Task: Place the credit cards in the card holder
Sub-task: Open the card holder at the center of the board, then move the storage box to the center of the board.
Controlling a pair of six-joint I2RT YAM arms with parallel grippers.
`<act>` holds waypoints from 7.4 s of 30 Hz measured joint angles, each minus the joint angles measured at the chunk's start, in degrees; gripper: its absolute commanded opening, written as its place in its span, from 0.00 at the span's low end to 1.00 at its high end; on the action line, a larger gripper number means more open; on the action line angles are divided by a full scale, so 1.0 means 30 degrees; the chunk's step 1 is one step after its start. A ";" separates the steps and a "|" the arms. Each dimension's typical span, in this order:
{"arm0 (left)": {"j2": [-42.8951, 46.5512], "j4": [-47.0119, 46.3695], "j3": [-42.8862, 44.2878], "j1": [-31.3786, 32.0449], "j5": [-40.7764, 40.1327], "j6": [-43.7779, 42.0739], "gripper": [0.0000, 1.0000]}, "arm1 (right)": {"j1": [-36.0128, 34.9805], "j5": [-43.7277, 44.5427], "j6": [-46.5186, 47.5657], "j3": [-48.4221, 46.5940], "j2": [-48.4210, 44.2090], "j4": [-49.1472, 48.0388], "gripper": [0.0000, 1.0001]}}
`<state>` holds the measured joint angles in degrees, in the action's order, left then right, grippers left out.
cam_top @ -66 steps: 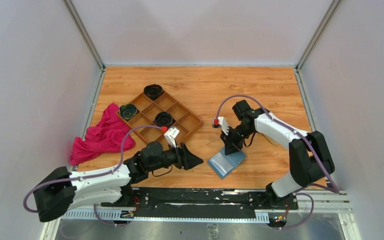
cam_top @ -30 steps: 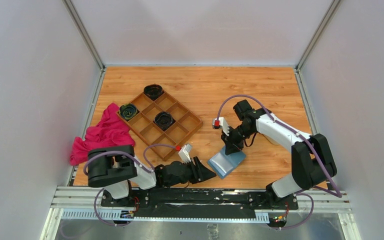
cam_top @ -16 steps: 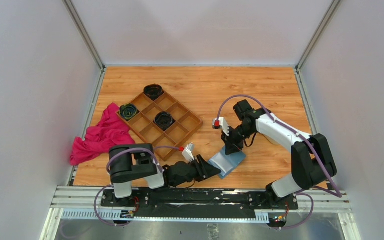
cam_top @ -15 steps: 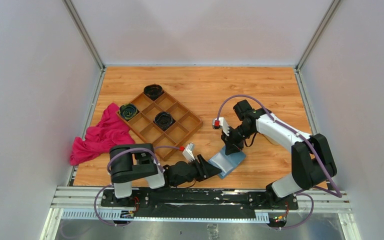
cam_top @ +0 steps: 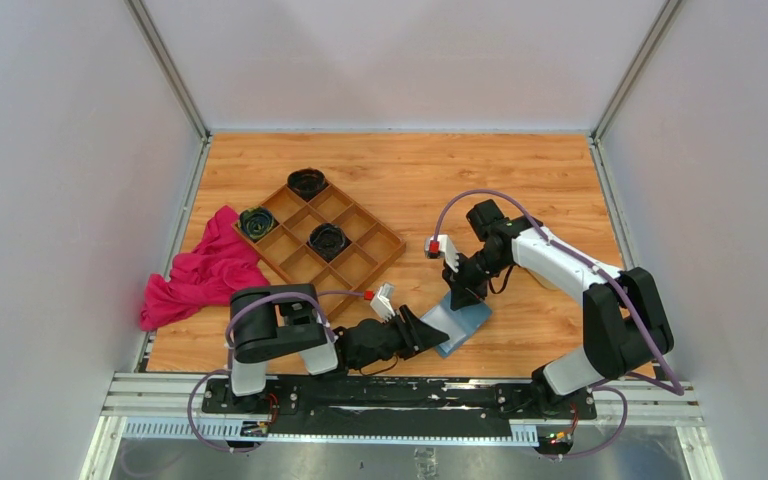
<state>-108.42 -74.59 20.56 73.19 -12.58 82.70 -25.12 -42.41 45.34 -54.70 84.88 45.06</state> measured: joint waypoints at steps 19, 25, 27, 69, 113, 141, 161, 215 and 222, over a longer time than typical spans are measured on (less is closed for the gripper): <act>-0.0313 -0.0138 -0.0022 -0.0117 0.0284 0.0554 0.48 | -0.0007 0.0000 0.0182 0.0000 0.0000 0.0015 0.15; -0.0772 -0.0561 0.0029 -0.0612 0.0306 0.0605 0.47 | -0.0007 -0.0007 0.0189 0.0000 0.0000 0.0022 0.15; -0.0772 -0.0597 0.0146 -0.0729 0.0328 0.0517 0.47 | -0.0007 0.0000 0.0189 0.0000 0.0000 0.0022 0.15; -0.2484 0.3869 0.5705 -0.4095 0.3038 -0.2630 0.31 | 0.1974 -0.3636 0.9719 0.3694 -0.6382 0.3002 0.08; 0.3956 0.6528 0.1749 -0.2616 0.3818 -0.7577 0.39 | 0.0430 -0.0882 0.4138 0.2754 -0.2317 -0.0510 0.10; 0.3177 1.2393 0.4014 -0.3912 0.2033 -0.8721 0.42 | -0.1836 0.1800 0.0204 0.1115 0.2025 -0.1304 0.13; 0.8983 1.4870 0.2433 -0.4211 0.2200 -1.2262 0.43 | -0.0845 0.0525 0.1836 0.0736 -0.0058 0.0998 0.16; 1.7668 1.7762 -0.1887 -0.4503 0.2419 -1.4877 0.90 | 0.0284 0.0022 0.1610 0.0539 -0.1581 0.1144 0.20; 1.3697 1.6888 0.0539 -0.4495 0.4044 -1.4353 0.81 | 0.1122 -0.0488 0.1690 0.0401 -0.2331 0.1399 0.20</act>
<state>-67.33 -23.92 22.17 59.70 -0.45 39.64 -21.76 -43.88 50.41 -53.49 77.89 49.25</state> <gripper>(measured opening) 0.832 0.198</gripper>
